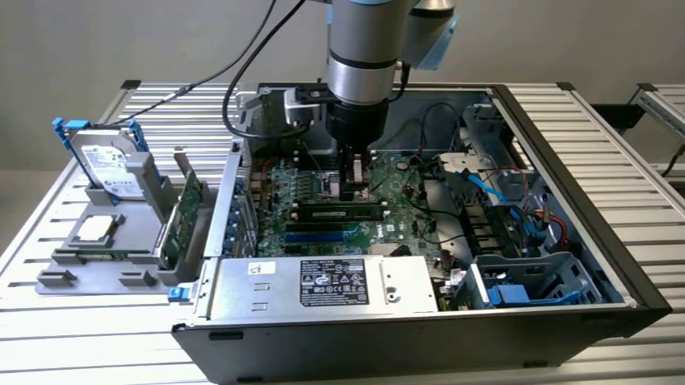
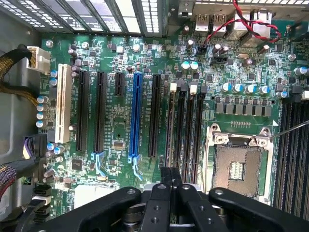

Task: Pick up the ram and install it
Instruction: 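Insert the ram into the slot, then press down the ram until it locks into place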

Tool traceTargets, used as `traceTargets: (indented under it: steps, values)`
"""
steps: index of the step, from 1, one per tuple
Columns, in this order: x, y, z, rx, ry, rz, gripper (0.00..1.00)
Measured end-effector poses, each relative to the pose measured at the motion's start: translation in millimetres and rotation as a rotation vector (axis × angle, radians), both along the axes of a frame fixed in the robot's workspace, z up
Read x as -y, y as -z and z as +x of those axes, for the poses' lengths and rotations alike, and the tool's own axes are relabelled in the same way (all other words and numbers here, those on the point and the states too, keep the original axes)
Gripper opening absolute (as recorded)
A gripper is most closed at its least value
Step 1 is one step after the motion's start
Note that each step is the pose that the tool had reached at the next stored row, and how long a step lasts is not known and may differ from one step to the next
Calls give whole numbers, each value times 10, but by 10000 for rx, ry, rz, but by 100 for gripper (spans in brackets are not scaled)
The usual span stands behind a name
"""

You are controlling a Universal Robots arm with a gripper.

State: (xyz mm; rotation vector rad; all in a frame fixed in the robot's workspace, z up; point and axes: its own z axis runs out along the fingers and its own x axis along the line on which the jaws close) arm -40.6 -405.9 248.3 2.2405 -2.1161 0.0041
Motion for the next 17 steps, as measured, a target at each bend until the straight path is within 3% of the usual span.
traceTargets:
  steps: [17]
  values:
    - [0, 8, -4, 1, 0, 1, 11]
